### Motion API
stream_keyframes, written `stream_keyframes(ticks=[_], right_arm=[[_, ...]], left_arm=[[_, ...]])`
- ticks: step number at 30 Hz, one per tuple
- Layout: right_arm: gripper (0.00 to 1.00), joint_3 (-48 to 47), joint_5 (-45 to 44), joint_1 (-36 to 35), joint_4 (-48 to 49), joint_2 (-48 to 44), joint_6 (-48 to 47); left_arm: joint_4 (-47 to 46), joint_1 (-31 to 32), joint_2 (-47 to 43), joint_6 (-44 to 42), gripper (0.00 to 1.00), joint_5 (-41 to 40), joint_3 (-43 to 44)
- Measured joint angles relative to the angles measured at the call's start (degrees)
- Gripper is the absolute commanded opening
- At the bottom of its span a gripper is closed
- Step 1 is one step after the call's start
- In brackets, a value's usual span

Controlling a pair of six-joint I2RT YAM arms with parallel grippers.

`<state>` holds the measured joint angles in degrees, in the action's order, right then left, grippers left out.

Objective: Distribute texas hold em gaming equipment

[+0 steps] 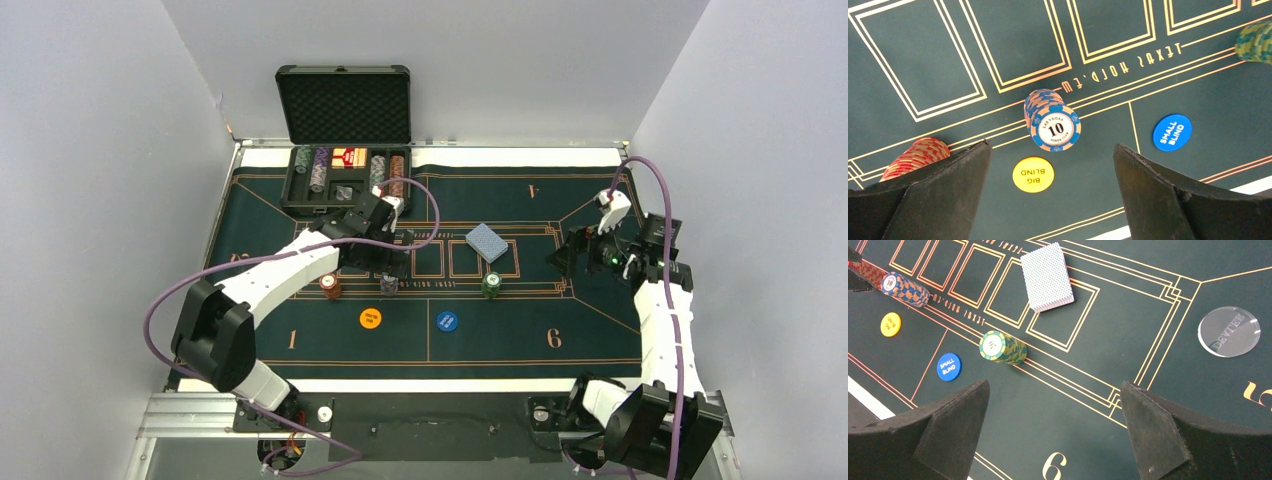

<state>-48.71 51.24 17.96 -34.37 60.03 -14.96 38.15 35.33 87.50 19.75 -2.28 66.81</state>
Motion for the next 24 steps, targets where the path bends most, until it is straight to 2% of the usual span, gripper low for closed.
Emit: stream_keyframes(ticks=[14,24], right_arm=[[1.0,0.0,-0.8,-0.8,-0.6,1.7,-1.4],[1.0,0.0,-0.9,-0.9,-1.0,1.7,-2.3]], left_arm=[[2.0,2.7,11.2,-0.7,0.75,-3.7,5.2],[5.7,4.7,14.1,-0.7,0.68,-8.6,8.4]])
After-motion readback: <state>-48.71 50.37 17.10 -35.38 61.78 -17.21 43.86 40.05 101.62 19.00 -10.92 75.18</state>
